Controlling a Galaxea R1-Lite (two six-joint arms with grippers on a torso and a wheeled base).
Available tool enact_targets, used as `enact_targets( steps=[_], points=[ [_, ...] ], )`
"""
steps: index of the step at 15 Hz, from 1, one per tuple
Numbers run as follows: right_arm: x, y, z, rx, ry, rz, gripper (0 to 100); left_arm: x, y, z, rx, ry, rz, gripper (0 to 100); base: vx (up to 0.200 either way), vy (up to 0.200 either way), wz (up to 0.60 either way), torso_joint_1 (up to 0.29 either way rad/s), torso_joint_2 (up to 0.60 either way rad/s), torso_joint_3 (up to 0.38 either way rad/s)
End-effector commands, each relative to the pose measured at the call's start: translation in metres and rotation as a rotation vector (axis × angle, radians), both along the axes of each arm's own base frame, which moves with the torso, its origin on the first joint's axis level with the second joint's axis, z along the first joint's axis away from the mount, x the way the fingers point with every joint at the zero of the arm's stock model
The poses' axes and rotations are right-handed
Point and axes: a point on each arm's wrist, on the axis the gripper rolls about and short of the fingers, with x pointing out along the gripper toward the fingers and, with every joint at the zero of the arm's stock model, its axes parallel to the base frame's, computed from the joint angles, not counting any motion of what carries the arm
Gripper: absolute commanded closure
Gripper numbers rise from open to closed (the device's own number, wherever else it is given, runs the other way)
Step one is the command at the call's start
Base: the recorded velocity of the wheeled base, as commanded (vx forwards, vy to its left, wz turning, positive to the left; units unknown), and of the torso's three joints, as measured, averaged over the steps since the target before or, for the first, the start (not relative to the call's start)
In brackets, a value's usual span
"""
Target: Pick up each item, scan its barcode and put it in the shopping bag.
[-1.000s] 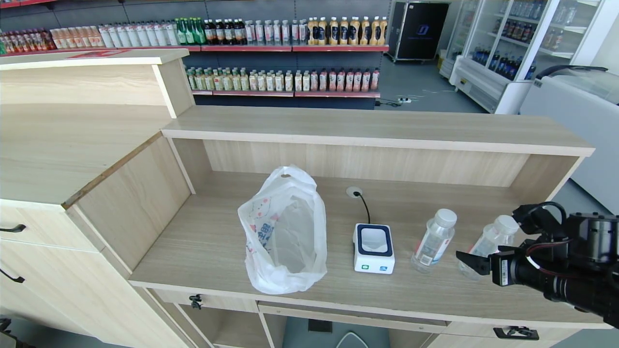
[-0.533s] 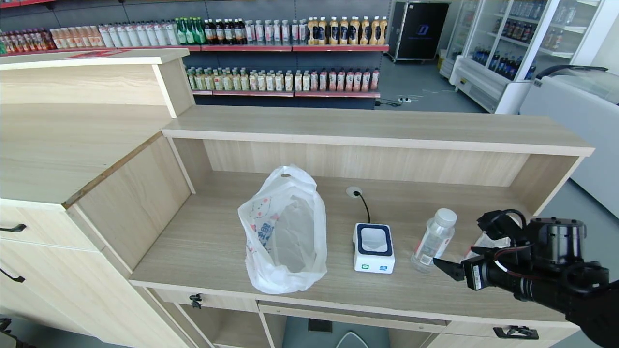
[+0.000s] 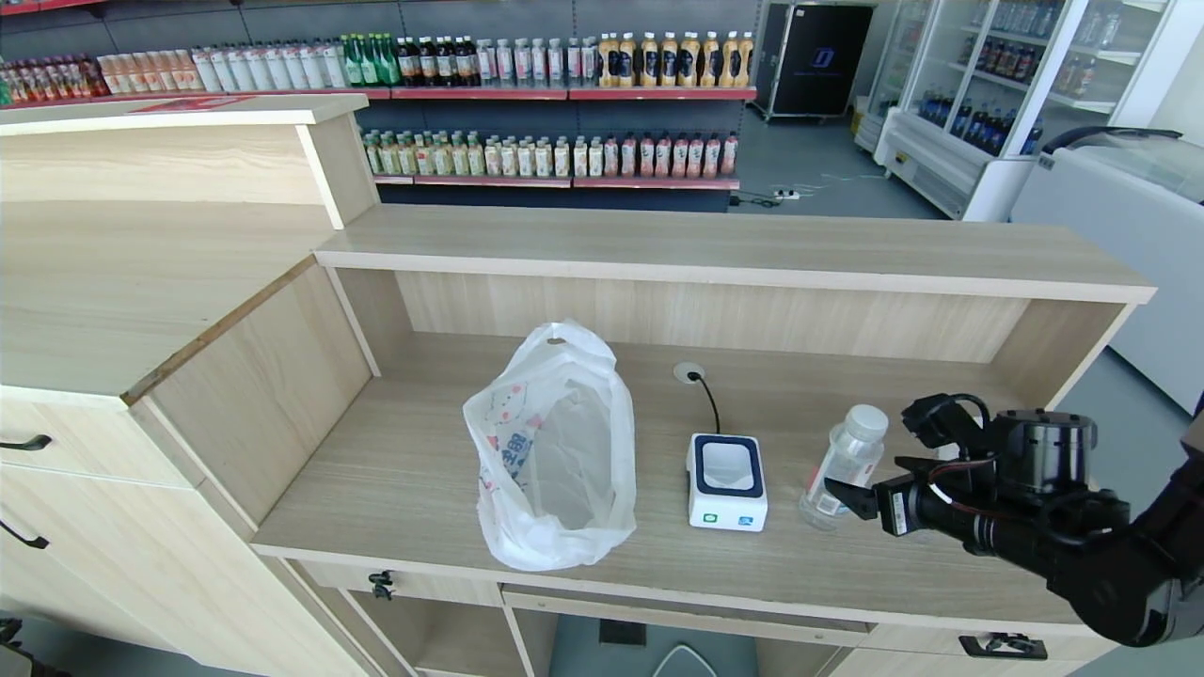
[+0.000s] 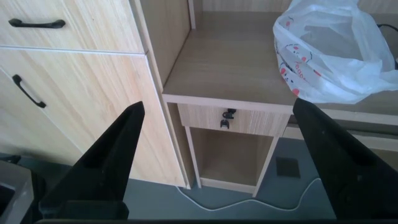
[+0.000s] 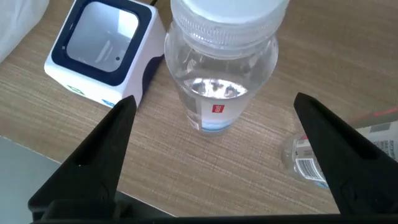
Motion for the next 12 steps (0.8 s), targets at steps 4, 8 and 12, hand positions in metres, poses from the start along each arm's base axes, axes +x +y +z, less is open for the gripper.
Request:
enact_targets(
  steps=[4,8,12],
  points=[
    [0.021,0.007,-0.019,0.003,0.005,0.017,0,0.0,0.0,0.0,0.0,0.0,0.001,0,0.0,0.0,0.0,0.0,0.0,0.0],
    [0.027,0.01,-0.026,0.018,-0.001,0.053,0,0.0,0.0,0.0,0.0,0.0,0.001,0,0.0,0.0,0.0,0.0,0.0,0.0],
    [0.031,0.012,-0.037,0.022,0.0,0.077,0,0.0,0.0,0.0,0.0,0.0,0.001,0,0.0,0.0,0.0,0.0,0.0,0.0]
  ],
)
